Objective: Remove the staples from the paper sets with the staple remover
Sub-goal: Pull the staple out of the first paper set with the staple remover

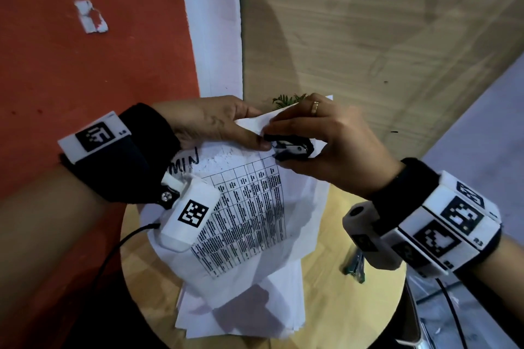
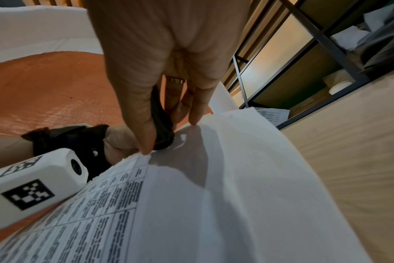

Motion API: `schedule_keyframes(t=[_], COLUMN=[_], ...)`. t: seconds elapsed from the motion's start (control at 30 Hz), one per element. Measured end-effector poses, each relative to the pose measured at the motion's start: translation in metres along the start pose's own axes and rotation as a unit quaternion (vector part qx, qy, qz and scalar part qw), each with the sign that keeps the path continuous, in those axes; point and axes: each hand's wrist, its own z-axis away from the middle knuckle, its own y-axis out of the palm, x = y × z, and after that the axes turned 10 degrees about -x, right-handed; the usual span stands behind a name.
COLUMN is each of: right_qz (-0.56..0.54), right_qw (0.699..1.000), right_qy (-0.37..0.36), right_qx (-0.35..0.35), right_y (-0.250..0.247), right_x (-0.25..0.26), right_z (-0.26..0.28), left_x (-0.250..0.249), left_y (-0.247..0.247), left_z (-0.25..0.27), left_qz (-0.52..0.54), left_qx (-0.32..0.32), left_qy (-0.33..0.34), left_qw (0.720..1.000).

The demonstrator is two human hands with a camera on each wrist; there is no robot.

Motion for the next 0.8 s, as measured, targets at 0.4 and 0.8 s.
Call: schedule_keyframes(t=[0.4, 0.8], right_qz=[0.015, 0.059], right_qw=[0.999, 0.988], right_qy=[-0.05, -0.13], right_qx=[-0.002, 0.058], right_y=[0.012, 0.006], right_x=[-0.002, -0.005], right_z=[0.013, 0.003], left_x=[0.001, -0.001], left_y=[0.003, 0.0], left_z=[-0.002, -0.012], left_qz=[-0.056, -0.001], left_qx=[0.009, 0.059], left_qy=[-0.019, -0.058], left_qw=[0.998, 0.997])
